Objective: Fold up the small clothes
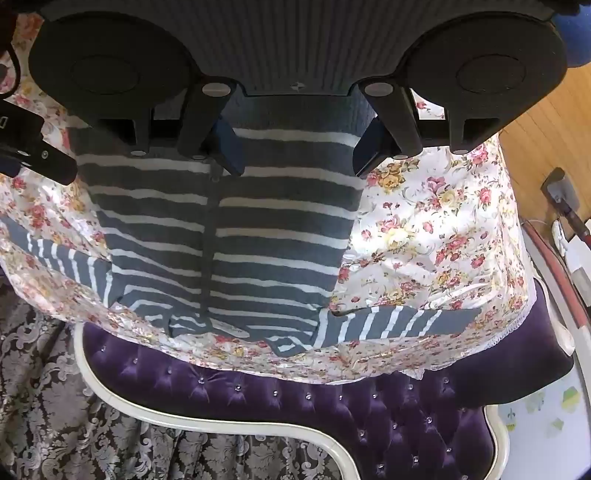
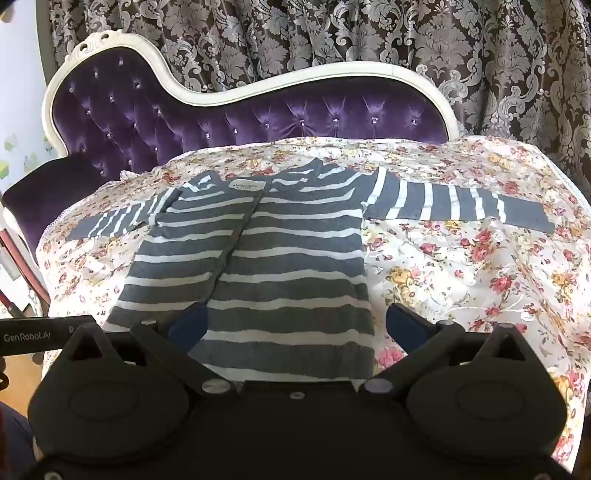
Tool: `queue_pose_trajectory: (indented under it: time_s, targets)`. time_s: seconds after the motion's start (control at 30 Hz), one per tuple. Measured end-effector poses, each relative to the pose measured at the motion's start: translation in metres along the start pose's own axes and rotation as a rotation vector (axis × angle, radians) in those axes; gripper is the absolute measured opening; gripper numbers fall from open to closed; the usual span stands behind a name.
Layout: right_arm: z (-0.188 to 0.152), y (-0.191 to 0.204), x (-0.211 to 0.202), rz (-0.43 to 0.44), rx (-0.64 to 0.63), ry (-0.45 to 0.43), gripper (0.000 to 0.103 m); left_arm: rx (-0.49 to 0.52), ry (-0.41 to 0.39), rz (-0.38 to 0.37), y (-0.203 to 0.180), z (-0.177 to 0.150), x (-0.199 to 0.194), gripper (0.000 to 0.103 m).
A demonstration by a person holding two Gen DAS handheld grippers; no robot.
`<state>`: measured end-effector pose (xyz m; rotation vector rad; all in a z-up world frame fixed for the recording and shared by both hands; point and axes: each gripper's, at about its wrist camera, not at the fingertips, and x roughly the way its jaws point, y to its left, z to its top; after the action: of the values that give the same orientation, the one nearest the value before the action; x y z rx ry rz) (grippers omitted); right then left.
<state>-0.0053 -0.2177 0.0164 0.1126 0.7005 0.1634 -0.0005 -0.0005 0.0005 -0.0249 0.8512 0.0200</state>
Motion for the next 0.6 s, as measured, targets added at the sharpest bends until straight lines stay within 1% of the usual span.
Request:
queue_pose_trajectory:
  time_s: [0.17, 0.2, 0.23, 0.3, 0.33, 0.47, 0.57, 0.6]
  targets:
    - [0.008, 0.002, -0.002, 0.007, 0.001, -0.003, 0.102, 0.009, -0.008, 0.003, -0.001, -0.001, -0.003, 0.063]
    - [0.0, -0.001, 0.002, 0.007, 0.002, 0.0, 0.102, 0.011, -0.009, 0.004, -0.001, -0.001, -0.003, 0.063]
    - [-0.001, -0.001, 0.002, 0.007, 0.001, -0.001, 0.102, 0.009, 0.016, -0.001, -0.004, 0.004, 0.001, 0.063]
    - [-0.003, -0.002, 0.002, 0.008, 0.001, -0.003, 0.102, 0.007, 0.009, 0.001, -0.004, 0.001, 0.001, 0.063]
    - [0.005, 0.001, 0.002, 0.003, 0.004, 0.01, 0.102, 0.008, 0.009, 0.002, -0.005, 0.001, 0.001, 0.063]
    - [-0.005, -0.002, 0.004, 0.006, 0.006, 0.009, 0.102, 0.019, 0.005, 0.004, -0.004, -0.001, 0.002, 0.063]
    - [-0.008, -0.003, 0.007, 0.009, 0.007, 0.014, 0.102, 0.022, 0.006, 0.001, -0.005, -0.001, 0.003, 0.063]
    - [-0.003, -0.001, 0.004, 0.008, 0.012, 0.02, 0.102, 0.022, 0.007, 0.0, -0.004, -0.001, 0.003, 0.063]
